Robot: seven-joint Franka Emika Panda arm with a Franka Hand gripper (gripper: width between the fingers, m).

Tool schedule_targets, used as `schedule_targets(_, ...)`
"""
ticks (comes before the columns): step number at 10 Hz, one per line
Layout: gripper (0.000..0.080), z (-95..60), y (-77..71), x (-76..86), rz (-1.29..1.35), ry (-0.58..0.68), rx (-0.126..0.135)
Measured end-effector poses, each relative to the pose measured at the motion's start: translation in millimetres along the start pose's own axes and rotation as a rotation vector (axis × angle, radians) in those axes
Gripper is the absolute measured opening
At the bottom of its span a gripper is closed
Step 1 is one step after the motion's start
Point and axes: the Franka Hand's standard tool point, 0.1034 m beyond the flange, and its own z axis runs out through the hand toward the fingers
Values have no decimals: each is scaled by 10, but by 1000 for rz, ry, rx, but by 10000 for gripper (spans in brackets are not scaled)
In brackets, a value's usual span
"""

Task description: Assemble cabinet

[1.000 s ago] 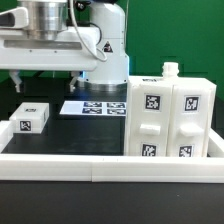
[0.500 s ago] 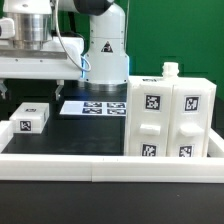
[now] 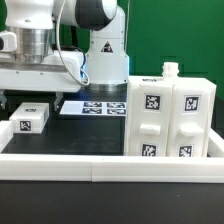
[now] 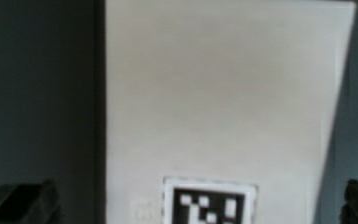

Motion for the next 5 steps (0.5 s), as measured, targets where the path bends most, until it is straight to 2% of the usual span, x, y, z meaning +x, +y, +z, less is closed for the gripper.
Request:
schedule_targets(4,797,30,-9,-5,-2,-6,0)
schedule_targets(5,698,30,-8,-6,-2,-6,0)
